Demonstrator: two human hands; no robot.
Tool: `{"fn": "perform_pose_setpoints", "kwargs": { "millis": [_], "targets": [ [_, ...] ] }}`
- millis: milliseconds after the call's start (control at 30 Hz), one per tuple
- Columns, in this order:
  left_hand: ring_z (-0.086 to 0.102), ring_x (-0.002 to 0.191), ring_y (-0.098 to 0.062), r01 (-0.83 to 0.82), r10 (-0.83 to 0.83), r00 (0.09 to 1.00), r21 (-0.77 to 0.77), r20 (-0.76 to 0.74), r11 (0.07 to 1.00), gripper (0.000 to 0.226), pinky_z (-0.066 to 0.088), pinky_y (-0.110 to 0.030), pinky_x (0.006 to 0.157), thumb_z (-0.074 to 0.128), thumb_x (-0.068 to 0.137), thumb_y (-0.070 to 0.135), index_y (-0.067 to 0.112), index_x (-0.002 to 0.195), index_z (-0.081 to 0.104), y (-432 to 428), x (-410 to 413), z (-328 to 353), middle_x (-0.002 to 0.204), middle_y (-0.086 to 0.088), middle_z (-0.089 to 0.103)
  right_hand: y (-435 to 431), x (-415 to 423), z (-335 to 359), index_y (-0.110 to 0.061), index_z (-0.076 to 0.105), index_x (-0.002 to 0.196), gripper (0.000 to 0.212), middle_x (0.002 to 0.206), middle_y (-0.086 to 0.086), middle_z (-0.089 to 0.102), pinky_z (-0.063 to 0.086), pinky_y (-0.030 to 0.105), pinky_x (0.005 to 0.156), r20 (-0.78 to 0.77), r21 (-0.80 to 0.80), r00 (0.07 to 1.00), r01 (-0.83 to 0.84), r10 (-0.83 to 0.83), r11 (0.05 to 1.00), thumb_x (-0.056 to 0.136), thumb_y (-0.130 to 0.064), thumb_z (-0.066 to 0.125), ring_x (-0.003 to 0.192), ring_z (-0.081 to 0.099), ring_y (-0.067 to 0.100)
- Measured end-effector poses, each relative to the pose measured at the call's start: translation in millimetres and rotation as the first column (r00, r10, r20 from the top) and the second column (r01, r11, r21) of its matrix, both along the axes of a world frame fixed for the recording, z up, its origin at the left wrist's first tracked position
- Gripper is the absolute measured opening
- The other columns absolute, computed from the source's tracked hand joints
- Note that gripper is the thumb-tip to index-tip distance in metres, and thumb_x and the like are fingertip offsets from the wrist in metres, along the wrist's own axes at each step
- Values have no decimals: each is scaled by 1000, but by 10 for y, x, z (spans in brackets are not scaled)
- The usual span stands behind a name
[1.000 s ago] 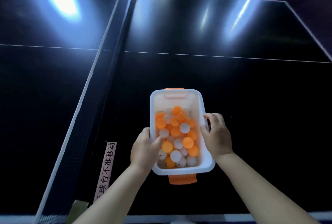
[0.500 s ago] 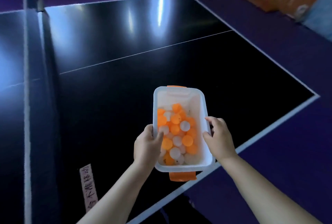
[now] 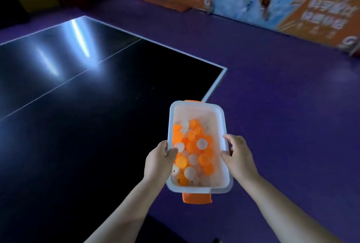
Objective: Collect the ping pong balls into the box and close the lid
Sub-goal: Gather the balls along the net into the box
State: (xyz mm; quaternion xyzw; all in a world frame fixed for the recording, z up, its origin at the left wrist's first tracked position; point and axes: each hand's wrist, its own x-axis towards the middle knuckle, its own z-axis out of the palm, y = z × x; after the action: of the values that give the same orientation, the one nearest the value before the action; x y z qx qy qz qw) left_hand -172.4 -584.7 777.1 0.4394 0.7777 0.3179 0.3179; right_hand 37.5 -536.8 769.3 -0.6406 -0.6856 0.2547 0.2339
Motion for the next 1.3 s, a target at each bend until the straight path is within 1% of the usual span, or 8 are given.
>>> {"fn": "perform_pose_setpoints", "kwargs": {
  "millis": [167,300,433,567,700,867,1000,1300],
  "targets": [
    [54,58,-5,96,-96,995,-22,-13,995,7,32,-12,43,58,89,26,21,84,57,423,1135,-27,69,8,58,288,1174,6,-23,49,129,47,110,-11,42,38,15,68,17,-1,997,76,-76,997,84,-12,61,78,50,-3],
    [58,62,-6,85,-85,996,-18,4,996,5,44,-17,48,59,88,26,23,85,57,683,1792,-132,69,9,58,561,1827,-17,-24,49,128,46,112,-12,43,38,17,66,21,-11,995,101,-101,995,84,-12,61,77,49,0],
    [56,61,-6,86,-86,996,-16,-17,996,6,41,-16,47,59,88,25,24,84,56,974,2155,-149,68,10,57,855,2190,-38,-23,51,126,45,110,-11,45,40,18,65,-10,-3,994,110,-110,994,84,-12,61,78,51,2],
    [56,61,-8,81,-82,995,-23,-52,996,8,44,-18,47,59,88,25,24,81,54,1364,2342,-175,67,9,56,1236,2381,-116,-23,51,126,45,108,-9,47,39,13,61,-34,-5,994,99,-99,995,83,-12,62,78,51,2],
    [49,52,-6,88,-89,993,-19,-74,996,19,29,-11,39,58,87,25,26,71,49,1894,2451,-207,59,10,50,1760,2505,-157,-22,51,126,46,107,-9,46,37,12,60,-44,9,994,96,-95,995,83,-11,63,77,51,3],
    [50,54,-6,65,-65,998,-10,-10,998,17,36,-15,44,57,88,23,28,75,48,2777,2621,-215,62,10,51,2673,2652,-99,-24,50,126,46,111,-8,48,38,12,60,-4,14,997,79,-79,997,83,-13,63,78,52,5],
    [40,49,-7,39,-39,999,-2,-26,999,30,25,-14,40,56,88,18,25,64,39,3523,2689,-58,57,8,40,3459,2705,64,-23,50,127,47,110,-9,47,39,14,59,12,11,998,69,-69,998,83,-14,63,77,53,6],
    [44,49,-7,-71,72,995,9,-64,997,27,31,-16,42,58,85,19,23,64,42,4733,2606,43,57,7,46,4905,2593,177,-25,50,127,46,107,-11,47,37,11,58,-26,17,998,-49,50,999,83,-15,63,77,51,1]
  ]
}}
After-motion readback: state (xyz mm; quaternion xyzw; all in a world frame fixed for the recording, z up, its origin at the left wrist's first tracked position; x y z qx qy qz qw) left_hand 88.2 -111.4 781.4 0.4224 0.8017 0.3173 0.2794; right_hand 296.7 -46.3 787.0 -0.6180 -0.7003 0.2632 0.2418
